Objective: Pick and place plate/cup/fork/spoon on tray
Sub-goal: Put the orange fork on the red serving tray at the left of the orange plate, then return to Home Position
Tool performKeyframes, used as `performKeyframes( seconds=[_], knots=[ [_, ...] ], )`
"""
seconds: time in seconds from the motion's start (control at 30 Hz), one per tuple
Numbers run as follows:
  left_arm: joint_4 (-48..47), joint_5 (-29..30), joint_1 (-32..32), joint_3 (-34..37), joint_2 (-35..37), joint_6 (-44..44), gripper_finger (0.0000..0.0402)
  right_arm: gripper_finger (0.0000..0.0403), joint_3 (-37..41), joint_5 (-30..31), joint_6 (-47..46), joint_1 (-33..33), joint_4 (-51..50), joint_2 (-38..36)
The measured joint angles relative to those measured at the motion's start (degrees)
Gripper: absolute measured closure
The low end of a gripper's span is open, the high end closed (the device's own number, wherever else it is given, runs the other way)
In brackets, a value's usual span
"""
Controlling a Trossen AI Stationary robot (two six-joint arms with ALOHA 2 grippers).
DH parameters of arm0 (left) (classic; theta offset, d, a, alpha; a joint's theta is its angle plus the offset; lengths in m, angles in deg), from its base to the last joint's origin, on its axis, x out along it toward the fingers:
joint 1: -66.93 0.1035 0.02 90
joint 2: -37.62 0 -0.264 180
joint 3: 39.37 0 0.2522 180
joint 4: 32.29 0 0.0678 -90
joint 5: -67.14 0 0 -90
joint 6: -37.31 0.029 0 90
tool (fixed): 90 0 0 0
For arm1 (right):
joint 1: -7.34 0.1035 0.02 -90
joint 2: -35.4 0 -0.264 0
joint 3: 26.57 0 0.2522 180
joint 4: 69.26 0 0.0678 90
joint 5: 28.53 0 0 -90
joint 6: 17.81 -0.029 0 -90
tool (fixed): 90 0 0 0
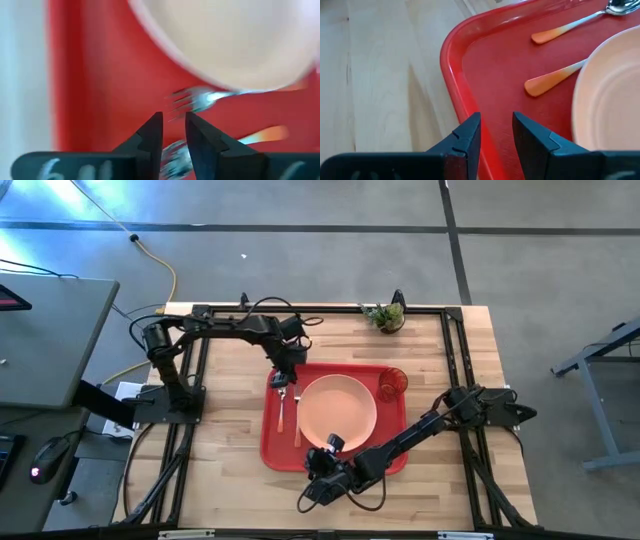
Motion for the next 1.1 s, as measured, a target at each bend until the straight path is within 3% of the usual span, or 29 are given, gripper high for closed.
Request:
performKeyframes(
  seconds=[0.17,0.23,0.47,0.57,0.67,0.83,1.1],
  knots=[
    [0.0,16.0,0.0,0.0,1.4,-1.7,0.0315,0.03,0.0,3.1,1.0,0.0,-0.1,0.0],
    [-0.4,17.3,0.3,0.0,2.9,-1.9,0.0315,0.03,0.0,3.7,1.8,0.0,0.0,0.0],
    [2.0,7.0,-0.1,1.7,12.2,-7.8,0.0331,0.03,0.0,4.8,6.5,0.4,1.7,-0.4],
    [12.2,1.8,-1.4,7.9,19.1,-9.9,0.0344,0.03,0.0,7.7,16.7,1.4,2.2,-2.2],
    [29.4,-2.3,-3.8,17.4,27.0,-16.5,0.036,0.03,0.0,7.6,28.9,1.3,2.4,-4.3],
    [55.1,4.3,-10.9,31.7,36.9,-23.4,0.0386,0.03,0.0,-3.4,38.4,-5.7,3.6,-8.1],
    [70.6,8.4,-19.5,41.8,49.9,-20.0,0.0401,0.03,0.0,-29.6,44.8,-19.3,4.8,-8.5]
  ],
)
